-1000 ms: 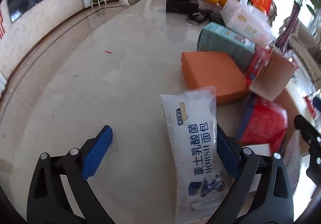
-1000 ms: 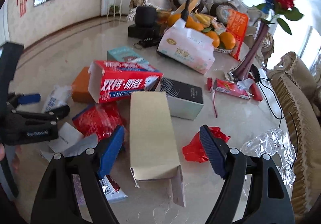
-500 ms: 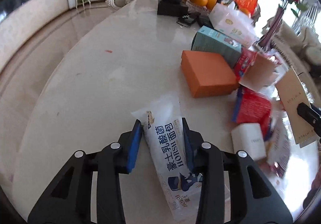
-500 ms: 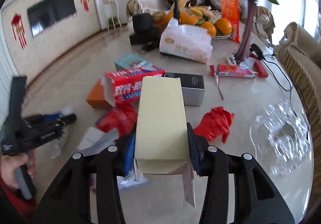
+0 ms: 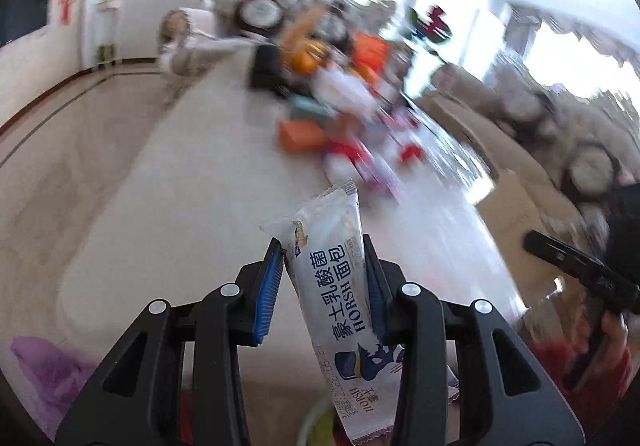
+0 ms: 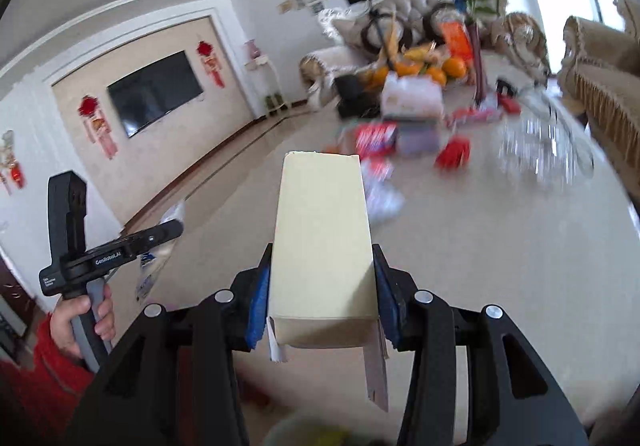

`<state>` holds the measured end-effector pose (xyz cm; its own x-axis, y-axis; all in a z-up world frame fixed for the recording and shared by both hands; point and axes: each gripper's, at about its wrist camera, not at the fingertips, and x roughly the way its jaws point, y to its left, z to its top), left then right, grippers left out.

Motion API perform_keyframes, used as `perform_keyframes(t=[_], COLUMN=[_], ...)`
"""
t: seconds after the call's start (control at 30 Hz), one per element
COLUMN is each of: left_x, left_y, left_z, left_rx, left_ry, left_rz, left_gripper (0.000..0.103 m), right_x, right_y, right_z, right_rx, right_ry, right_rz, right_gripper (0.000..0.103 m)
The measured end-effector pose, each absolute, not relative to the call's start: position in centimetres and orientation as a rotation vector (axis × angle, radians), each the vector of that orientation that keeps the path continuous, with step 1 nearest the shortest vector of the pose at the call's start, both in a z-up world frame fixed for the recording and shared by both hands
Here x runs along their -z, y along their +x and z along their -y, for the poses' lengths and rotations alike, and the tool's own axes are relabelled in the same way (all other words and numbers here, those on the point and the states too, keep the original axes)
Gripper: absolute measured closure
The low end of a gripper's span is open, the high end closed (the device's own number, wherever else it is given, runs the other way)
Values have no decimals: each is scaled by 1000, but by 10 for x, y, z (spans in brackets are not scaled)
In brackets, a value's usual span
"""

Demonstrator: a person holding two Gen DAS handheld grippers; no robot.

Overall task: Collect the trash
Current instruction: 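Carry bread bag and cream box over the wastebasket and release both, then grasp white PISEN charger with left tool while right tool grasps snack wrapper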

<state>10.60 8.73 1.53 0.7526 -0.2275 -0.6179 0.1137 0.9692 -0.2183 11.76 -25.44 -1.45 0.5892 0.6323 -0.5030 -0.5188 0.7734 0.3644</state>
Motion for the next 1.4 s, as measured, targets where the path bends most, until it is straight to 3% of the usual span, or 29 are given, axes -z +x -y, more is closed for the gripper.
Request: perform_keyframes(t=[0.2,0.37,0.5,0.7,0.73,0.8,0.83,0.9,1.07,1.23,1.4], left_x=[56,150,182,183,184,185,186,186,170,132,71], left_y=[25,30,40,40,38,39,41,42,37,41,82], left_z=[-31,-5,5,4,7,5,4,0,-14,-36,-62], left_rx=[347,396,418,425,421,393,380,372,345,289,228], left_ry=[-76,-91,-70,-60,-64,-73,-77,-98,-160,-200,-185], left_rz=[-931,-1242,-1358,-1369,-1373,-1379,-1379,-1372,-1283,-1137,-908], left_gripper=[65,65,65,60,54,23,18,12,8,8,8], right_x=[81,166,181,185,185,189,190,189,180,125,62], right_y=[37,32,44,36,38,35,34,34,28,36,89], right_z=[252,248,241,224,224,228,230,234,249,264,249], right_rx=[-676,-525,-498,-498,-497,-479,-463,-443,-436,-472,-442], right_ry=[210,162,147,52,50,52,53,59,107,182,42], right_rz=[-894,-1154,-1228,-1235,-1240,-1237,-1233,-1226,-1193,-980,-775], right_gripper=[60,60,60,59,58,51,42,37,37,37,37])
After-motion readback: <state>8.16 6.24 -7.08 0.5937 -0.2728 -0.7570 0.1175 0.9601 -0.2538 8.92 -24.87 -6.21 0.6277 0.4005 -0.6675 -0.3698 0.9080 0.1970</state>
